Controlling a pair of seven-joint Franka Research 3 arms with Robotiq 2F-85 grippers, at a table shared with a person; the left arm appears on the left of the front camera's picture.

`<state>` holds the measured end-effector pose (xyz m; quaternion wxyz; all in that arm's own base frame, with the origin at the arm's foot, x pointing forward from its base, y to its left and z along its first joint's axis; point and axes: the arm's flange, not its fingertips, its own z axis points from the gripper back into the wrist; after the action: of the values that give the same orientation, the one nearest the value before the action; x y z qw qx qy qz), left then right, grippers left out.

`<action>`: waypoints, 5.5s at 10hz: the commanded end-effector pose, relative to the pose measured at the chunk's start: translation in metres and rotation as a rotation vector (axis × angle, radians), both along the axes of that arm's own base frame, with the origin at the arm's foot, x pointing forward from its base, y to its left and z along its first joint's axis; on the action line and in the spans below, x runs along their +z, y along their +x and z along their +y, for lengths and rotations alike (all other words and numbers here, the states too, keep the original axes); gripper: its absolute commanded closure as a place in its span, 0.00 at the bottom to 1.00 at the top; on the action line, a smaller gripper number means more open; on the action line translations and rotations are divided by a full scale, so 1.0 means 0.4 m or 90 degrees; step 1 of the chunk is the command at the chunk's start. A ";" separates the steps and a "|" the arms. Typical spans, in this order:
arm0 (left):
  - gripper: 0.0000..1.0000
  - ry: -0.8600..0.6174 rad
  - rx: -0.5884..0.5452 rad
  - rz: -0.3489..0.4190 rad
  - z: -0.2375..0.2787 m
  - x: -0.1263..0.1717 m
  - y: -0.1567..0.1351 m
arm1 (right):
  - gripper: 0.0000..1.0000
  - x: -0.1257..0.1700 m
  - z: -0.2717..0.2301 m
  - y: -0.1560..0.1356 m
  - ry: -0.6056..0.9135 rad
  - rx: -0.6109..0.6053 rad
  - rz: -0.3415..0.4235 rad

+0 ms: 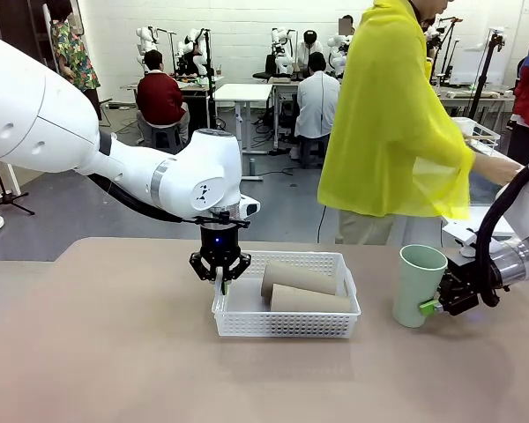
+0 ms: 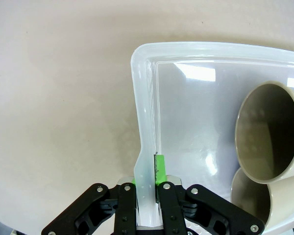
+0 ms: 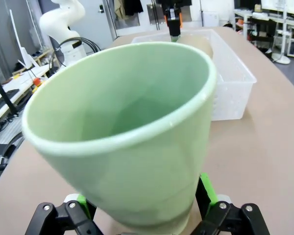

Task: Clean and organize the cups into the basket.
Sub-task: Pick up the Reusable plastic cup from the right side of the table and stack it inside the Organizing basket in the center of the table.

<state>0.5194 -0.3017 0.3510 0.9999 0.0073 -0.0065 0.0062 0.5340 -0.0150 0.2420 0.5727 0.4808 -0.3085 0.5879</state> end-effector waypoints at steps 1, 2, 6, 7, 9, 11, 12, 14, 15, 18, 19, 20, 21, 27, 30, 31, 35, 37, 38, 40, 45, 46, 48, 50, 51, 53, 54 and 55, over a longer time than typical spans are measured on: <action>1.00 0.004 -0.002 0.002 -0.001 -0.003 -0.005 | 0.00 -0.016 0.018 0.004 -0.006 0.011 -0.005; 1.00 0.004 -0.002 0.002 -0.001 -0.003 -0.005 | 0.00 -0.018 0.023 0.005 0.000 0.018 -0.010; 1.00 0.004 -0.002 0.002 -0.001 -0.003 -0.005 | 0.66 -0.013 0.025 0.002 -0.006 0.008 -0.030; 1.00 0.004 -0.002 0.002 -0.001 -0.003 -0.005 | 1.00 -0.002 0.032 -0.004 -0.062 -0.026 -0.060; 1.00 0.004 -0.002 0.002 -0.001 -0.003 -0.005 | 0.79 0.113 0.108 -0.044 -0.182 -0.120 -0.058; 1.00 0.004 -0.002 0.002 -0.001 -0.003 -0.005 | 0.79 0.289 0.186 -0.086 -0.224 -0.143 -0.089; 1.00 0.004 -0.002 0.002 -0.001 -0.003 -0.005 | 0.79 0.370 0.219 -0.096 -0.245 -0.155 -0.085; 1.00 0.004 -0.002 0.002 -0.001 -0.003 -0.005 | 0.79 0.512 0.273 -0.135 -0.247 -0.175 -0.104; 1.00 0.004 -0.002 0.002 -0.001 -0.003 -0.005 | 0.79 0.578 0.301 -0.157 -0.251 -0.182 -0.110; 1.00 0.004 -0.002 0.002 -0.001 -0.003 -0.005 | 0.79 0.655 0.349 -0.193 -0.255 -0.186 -0.103; 1.00 0.004 -0.002 0.002 -0.001 -0.003 -0.005 | 0.79 0.633 0.345 -0.197 -0.251 -0.232 -0.100; 1.00 0.004 -0.002 0.002 -0.001 -0.003 -0.005 | 0.79 0.666 0.341 -0.186 -0.244 -0.187 -0.116; 1.00 0.004 -0.002 0.002 -0.001 -0.003 -0.005 | 0.79 0.666 0.341 -0.186 -0.244 -0.187 -0.116; 1.00 0.004 -0.002 0.002 -0.001 -0.003 -0.005 | 0.19 0.790 0.530 -0.242 -0.455 -0.109 -0.193; 1.00 0.004 -0.002 0.002 -0.001 -0.003 -0.005 | 0.19 0.761 0.647 -0.245 -0.615 -0.014 -0.170; 1.00 0.004 -0.002 0.002 -0.001 -0.003 -0.005 | 0.19 0.740 0.668 -0.242 -0.639 -0.010 -0.166; 1.00 0.004 -0.002 0.002 -0.001 -0.003 -0.005 | 0.19 0.627 0.764 -0.213 -0.747 0.002 -0.149; 1.00 0.004 -0.002 0.002 -0.001 -0.003 -0.005 | 0.19 0.590 0.806 -0.155 -0.765 -0.017 -0.140; 1.00 0.004 -0.002 0.002 -0.001 -0.003 -0.005 | 0.19 0.574 0.821 -0.132 -0.773 -0.024 -0.133; 1.00 0.004 -0.002 0.002 -0.001 -0.003 -0.005 | 0.19 0.554 0.845 -0.103 -0.783 -0.025 -0.134; 1.00 0.004 -0.002 0.002 -0.001 -0.003 -0.005 | 0.19 0.458 0.866 -0.070 -0.794 -0.002 -0.120; 1.00 0.004 -0.002 0.002 -0.001 -0.003 -0.005 | 0.19 0.444 0.866 -0.070 -0.789 0.003 -0.119; 1.00 0.004 -0.002 0.002 -0.001 -0.003 -0.005 | 0.19 0.415 0.869 -0.071 -0.781 0.017 -0.111; 1.00 0.004 -0.002 0.002 -0.001 -0.003 -0.005 | 0.19 0.415 0.866 -0.071 -0.774 0.021 -0.113; 1.00 0.004 -0.002 0.002 -0.001 -0.003 -0.005 | 0.00 0.418 0.864 -0.072 -0.772 0.022 -0.113; 1.00 0.004 -0.002 0.002 -0.001 -0.003 -0.005 | 0.00 0.418 0.862 -0.070 -0.768 0.023 -0.114; 1.00 0.004 -0.002 0.002 -0.001 -0.003 -0.005 | 0.00 0.417 0.860 -0.070 -0.766 0.024 -0.111; 1.00 0.004 -0.002 0.002 -0.001 -0.003 -0.005 | 0.00 0.421 0.862 -0.073 -0.762 0.026 -0.113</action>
<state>0.5193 -0.3020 0.3506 0.9999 0.0074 -0.0061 0.0059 0.5051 0.3300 0.4080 0.7072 0.0273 0.0467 0.7049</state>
